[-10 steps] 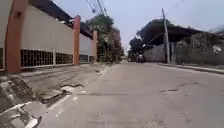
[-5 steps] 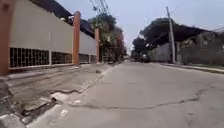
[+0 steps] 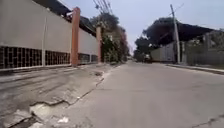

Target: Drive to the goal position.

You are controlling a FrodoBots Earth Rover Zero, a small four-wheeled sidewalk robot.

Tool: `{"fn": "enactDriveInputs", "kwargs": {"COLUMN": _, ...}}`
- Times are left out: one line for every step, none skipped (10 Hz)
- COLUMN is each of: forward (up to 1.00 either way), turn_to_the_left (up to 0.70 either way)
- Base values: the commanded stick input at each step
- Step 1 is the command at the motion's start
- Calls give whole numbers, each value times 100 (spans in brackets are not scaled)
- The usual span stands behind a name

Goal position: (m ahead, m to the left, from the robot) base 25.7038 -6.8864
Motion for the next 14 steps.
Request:
{"fn": "enactDriveInputs", "kwargs": {"forward": 100, "turn_to_the_left": 1}}
{"fn": "enactDriveInputs", "kwargs": {"forward": 100, "turn_to_the_left": 1}}
{"fn": "enactDriveInputs", "kwargs": {"forward": 0, "turn_to_the_left": 0}}
{"fn": "enactDriveInputs", "kwargs": {"forward": 0, "turn_to_the_left": 0}}
{"fn": "enactDriveInputs", "kwargs": {"forward": 0, "turn_to_the_left": 0}}
{"fn": "enactDriveInputs", "kwargs": {"forward": 0, "turn_to_the_left": 0}}
{"fn": "enactDriveInputs", "kwargs": {"forward": 0, "turn_to_the_left": 0}}
{"fn": "enactDriveInputs", "kwargs": {"forward": 0, "turn_to_the_left": 0}}
{"fn": "enactDriveInputs", "kwargs": {"forward": 0, "turn_to_the_left": 0}}
{"fn": "enactDriveInputs", "kwargs": {"forward": 0, "turn_to_the_left": 0}}
{"fn": "enactDriveInputs", "kwargs": {"forward": 0, "turn_to_the_left": 0}}
{"fn": "enactDriveInputs", "kwargs": {"forward": 4, "turn_to_the_left": 0}}
{"fn": "enactDriveInputs", "kwargs": {"forward": 95, "turn_to_the_left": 2}}
{"fn": "enactDriveInputs", "kwargs": {"forward": 100, "turn_to_the_left": 2}}
